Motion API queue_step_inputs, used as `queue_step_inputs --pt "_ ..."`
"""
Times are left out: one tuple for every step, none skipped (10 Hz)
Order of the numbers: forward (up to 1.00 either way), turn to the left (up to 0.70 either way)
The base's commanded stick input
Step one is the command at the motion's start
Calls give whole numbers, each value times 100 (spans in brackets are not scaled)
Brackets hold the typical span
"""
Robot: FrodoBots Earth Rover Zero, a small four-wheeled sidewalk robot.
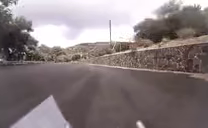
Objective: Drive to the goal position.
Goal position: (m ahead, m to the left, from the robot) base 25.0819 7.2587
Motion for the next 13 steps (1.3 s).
queue_step_inputs --pt "100 -13" --pt "100 -9" --pt "100 -1" --pt "100 -9" --pt "100 -15" --pt "100 0" --pt "100 -18" --pt "100 -22" --pt "100 0" --pt "100 0" --pt "100 0" --pt "100 -15" --pt "100 -33"
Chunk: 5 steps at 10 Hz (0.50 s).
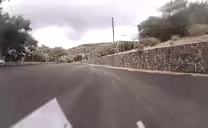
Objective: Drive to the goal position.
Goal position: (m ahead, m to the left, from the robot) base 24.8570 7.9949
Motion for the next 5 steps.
queue_step_inputs --pt "100 -26" --pt "100 0" --pt "100 0" --pt "100 0" --pt "100 -13"
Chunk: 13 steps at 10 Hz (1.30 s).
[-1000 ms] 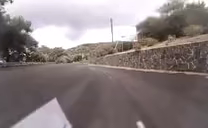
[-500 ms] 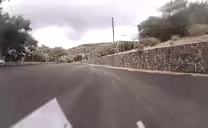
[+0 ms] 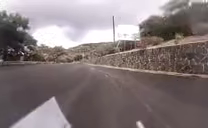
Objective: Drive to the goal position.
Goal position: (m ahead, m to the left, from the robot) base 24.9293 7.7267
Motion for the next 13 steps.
queue_step_inputs --pt "100 -13" --pt "100 0" --pt "100 0" --pt "100 0" --pt "100 0" --pt "100 0" --pt "100 0" --pt "100 0" --pt "100 0" --pt "100 0" --pt "100 0" --pt "100 0" --pt "100 0"
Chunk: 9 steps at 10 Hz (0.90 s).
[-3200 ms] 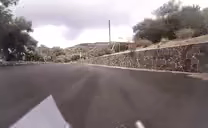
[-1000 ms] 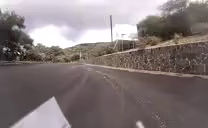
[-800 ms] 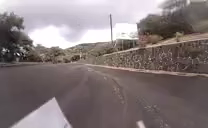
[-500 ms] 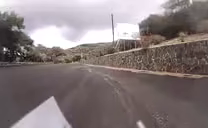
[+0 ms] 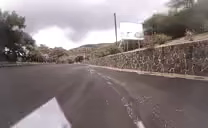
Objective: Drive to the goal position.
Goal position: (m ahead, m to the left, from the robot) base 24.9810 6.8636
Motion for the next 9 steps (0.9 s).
queue_step_inputs --pt "100 0" --pt "100 0" --pt "100 0" --pt "100 0" --pt "100 0" --pt "100 0" --pt "100 0" --pt "100 0" --pt "100 0"
